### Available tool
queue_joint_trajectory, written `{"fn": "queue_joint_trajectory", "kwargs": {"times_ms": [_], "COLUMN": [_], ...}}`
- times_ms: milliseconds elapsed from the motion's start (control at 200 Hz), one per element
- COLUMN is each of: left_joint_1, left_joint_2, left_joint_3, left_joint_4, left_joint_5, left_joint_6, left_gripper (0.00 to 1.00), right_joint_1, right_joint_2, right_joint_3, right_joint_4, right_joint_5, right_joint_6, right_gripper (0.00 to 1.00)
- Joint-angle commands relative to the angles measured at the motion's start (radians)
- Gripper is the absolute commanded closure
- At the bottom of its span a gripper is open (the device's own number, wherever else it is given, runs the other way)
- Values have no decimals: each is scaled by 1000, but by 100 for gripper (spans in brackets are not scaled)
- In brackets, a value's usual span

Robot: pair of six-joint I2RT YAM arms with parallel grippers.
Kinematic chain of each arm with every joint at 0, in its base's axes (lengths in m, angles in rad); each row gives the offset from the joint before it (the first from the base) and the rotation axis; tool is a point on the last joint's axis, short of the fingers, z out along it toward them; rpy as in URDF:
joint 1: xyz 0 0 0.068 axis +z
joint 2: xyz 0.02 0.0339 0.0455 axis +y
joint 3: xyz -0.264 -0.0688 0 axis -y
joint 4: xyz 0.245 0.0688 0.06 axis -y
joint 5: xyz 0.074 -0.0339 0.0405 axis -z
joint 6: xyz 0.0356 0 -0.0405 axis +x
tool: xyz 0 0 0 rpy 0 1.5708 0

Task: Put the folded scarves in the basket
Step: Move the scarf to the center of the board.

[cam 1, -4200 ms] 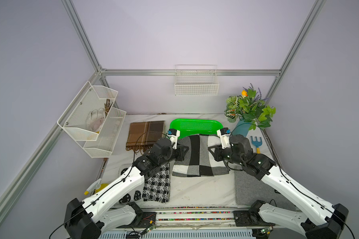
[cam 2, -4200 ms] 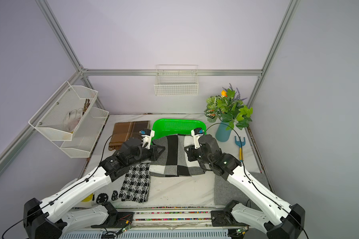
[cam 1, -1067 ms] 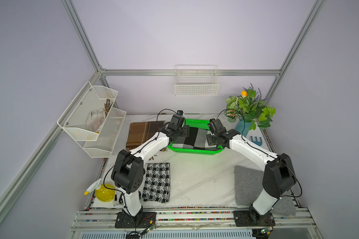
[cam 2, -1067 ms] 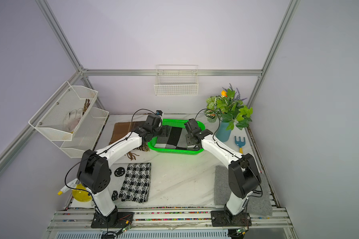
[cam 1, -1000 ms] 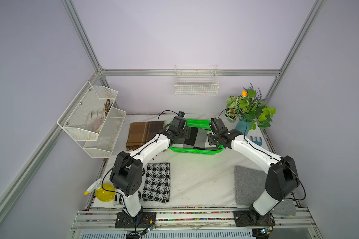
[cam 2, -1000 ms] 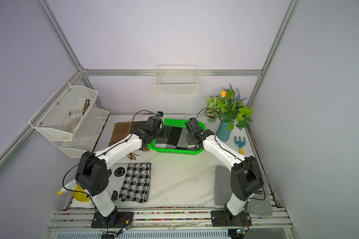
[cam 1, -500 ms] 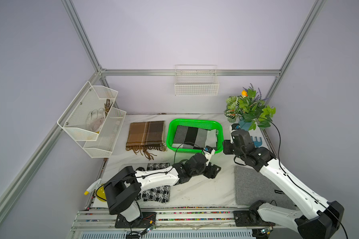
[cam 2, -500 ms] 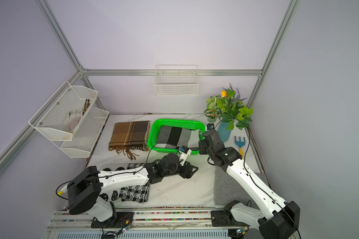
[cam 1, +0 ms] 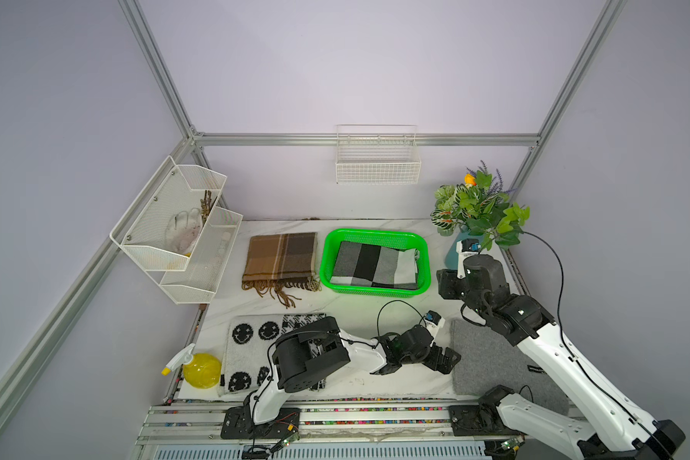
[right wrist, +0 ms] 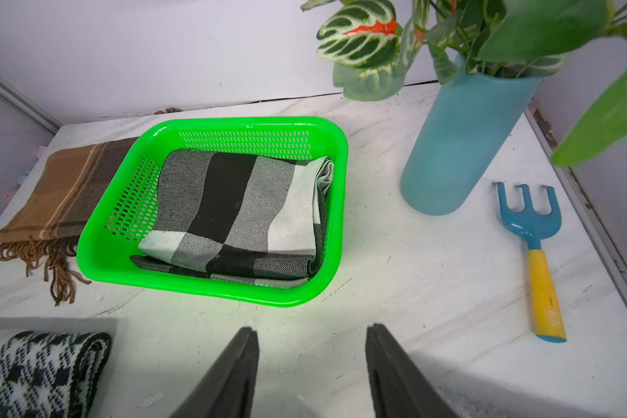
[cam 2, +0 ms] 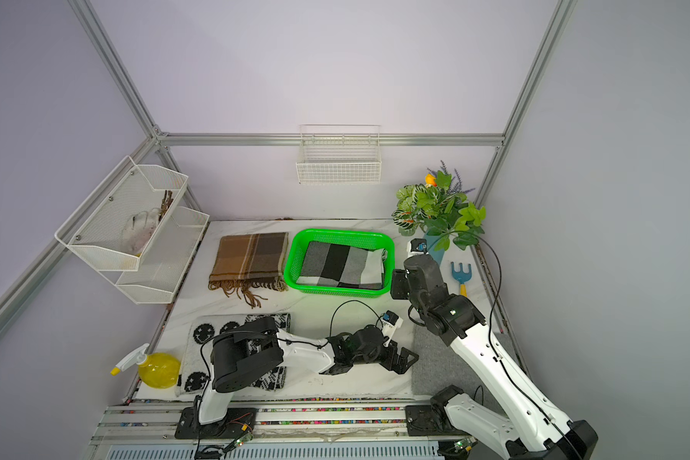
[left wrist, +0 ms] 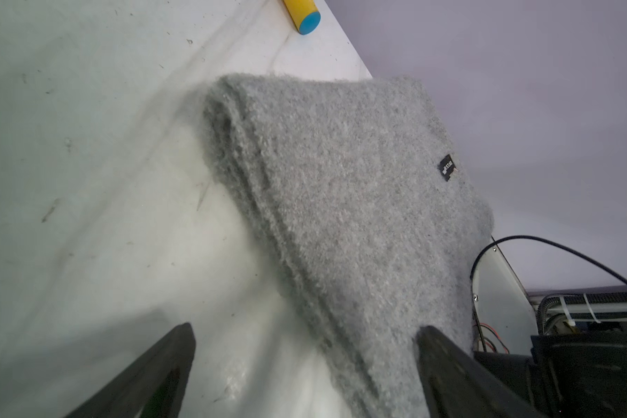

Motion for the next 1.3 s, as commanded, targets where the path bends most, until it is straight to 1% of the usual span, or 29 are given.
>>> {"fn": "queue_joint_trajectory", "kwargs": {"times_ms": [0,85,205,270,345,475,505,540,620,650,670,690,705,770,820,875,970,1130,1175,1235,1295], "left_joint_1": [-9,-8,-13,-11,-13,-18,-21,-26,-31,-32,-31,-32,-32,-26,-26,-24,0,92,112,149,187], "left_joint_2": [54,87,113,123,150,219,228,234,236,235,235,236,239,261,276,276,198,-51,-119,-202,-297], "left_joint_3": [99,125,188,197,220,281,288,290,302,301,296,289,285,270,260,252,155,-145,-230,-325,-431], "left_joint_4": [-34,-61,-182,-209,-219,-200,-196,-183,-189,-188,-181,-166,-151,-84,-25,-22,-19,20,10,-32,-57], "left_joint_5": [32,41,43,33,57,142,154,158,163,166,164,165,172,213,236,235,190,144,122,124,83], "left_joint_6": [-39,-61,-35,-34,-45,-94,-104,-116,-111,-107,-107,-108,-110,-148,-172,-165,-135,-117,-115,-100,-94], "left_gripper": [4,5,5,6,6,14,15,17,28,34,42,53,59,79,100,100,100,100,100,100,100], "right_joint_1": [-10,-17,-22,-22,-23,-23,-23,-24,-25,-25,-25,-25,-25,-25,-24,-25,-24,-25,-23,-23,-23], "right_joint_2": [-14,-25,-41,-46,-57,-73,-74,-72,-66,-63,-62,-64,-65,-73,-80,-87,-94,-90,-86,-72,-61], "right_joint_3": [-21,-20,-17,-17,-20,-31,-29,-29,-29,-29,-30,-31,-32,-35,-38,-40,-50,-69,-78,-85,-91], "right_joint_4": [23,32,41,41,51,72,72,72,70,71,70,71,70,73,76,73,73,96,108,106,96], "right_joint_5": [-4,-14,-33,-43,-45,-50,-48,-45,-39,-43,-46,-48,-49,-53,-48,-47,-59,-117,-132,-150,-179], "right_joint_6": [-32,-40,-43,-47,-47,-49,-51,-53,-54,-54,-56,-56,-56,-56,-57,-59,-55,-47,-48,-47,-55], "right_gripper": [46,46,47,47,47,47,47,47,47,47,47,47,47,47,47,47,48,48,48,48,48]}}
